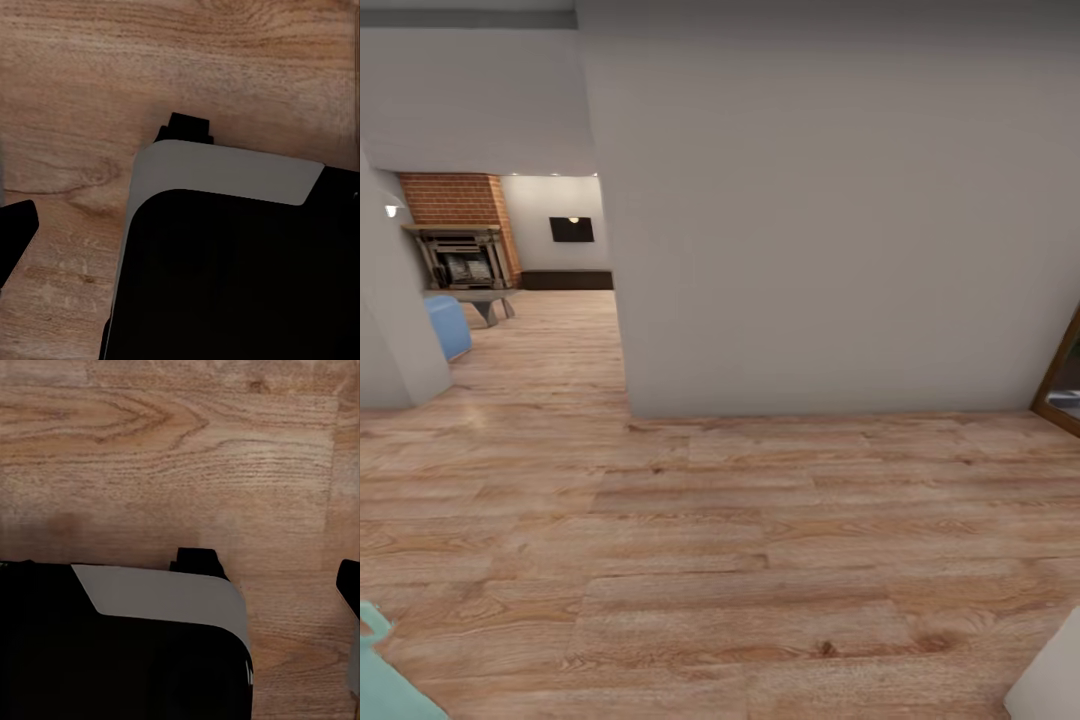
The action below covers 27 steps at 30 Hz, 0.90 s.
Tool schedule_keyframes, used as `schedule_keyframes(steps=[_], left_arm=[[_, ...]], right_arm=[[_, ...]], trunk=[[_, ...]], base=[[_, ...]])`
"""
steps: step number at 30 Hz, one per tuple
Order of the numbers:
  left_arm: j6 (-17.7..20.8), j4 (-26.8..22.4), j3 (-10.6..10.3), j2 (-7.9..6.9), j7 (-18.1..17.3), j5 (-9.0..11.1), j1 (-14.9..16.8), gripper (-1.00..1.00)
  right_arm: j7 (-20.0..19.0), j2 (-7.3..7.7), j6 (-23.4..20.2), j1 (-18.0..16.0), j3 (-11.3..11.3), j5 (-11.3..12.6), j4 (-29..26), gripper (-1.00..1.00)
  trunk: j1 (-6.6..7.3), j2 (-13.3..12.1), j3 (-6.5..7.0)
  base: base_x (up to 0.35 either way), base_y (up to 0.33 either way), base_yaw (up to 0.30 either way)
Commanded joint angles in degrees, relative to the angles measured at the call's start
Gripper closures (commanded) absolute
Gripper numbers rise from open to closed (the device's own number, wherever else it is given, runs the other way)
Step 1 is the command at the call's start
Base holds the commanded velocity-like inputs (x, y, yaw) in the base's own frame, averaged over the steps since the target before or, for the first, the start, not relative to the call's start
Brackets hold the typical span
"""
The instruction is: Move the two storage containers from the living room to the garage. In the garage, place one container on the floor and stack the other container on top of it (either order is fine).
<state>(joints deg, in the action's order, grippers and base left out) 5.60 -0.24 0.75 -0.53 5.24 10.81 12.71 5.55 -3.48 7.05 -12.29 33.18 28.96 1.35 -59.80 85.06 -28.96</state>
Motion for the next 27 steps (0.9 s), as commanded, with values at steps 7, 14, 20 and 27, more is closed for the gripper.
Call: schedule_keyframes(steps=[7,14,20,27], left_arm=[[0.21,-0.03,0.04,-0.08,0.12,0.35,0.03,-1.0],[0.21,-0.03,0.04,-0.02,0.12,0.35,0.03,-1.0],[0.21,-0.03,0.04,-0.03,0.12,0.35,0.03,-1.0],[0.21,-0.03,0.04,-0.01,0.12,0.35,0.03,-1.0]], right_arm=[[0.04,-0.11,0.23,-0.08,0.48,0.69,0.14,-1.0],[-0.2,0.19,0.33,-0.08,0.48,0.69,0.14,-1.0],[-0.19,0.14,0.34,-0.08,0.48,0.36,0.14,-1.0],[-0.21,0.08,0.34,-0.08,0.48,0.23,0.14,-1.0]], trunk=[[-0.03,0.02,-0.06],[-0.03,0.02,-0.06],[-0.03,0.02,-0.06],[-0.03,0.02,-0.06]], base=[[0.322,0.0,0.01],[0.322,0.0,0.213],[0.322,0.0,0.265],[0.322,0.0,0.268]])
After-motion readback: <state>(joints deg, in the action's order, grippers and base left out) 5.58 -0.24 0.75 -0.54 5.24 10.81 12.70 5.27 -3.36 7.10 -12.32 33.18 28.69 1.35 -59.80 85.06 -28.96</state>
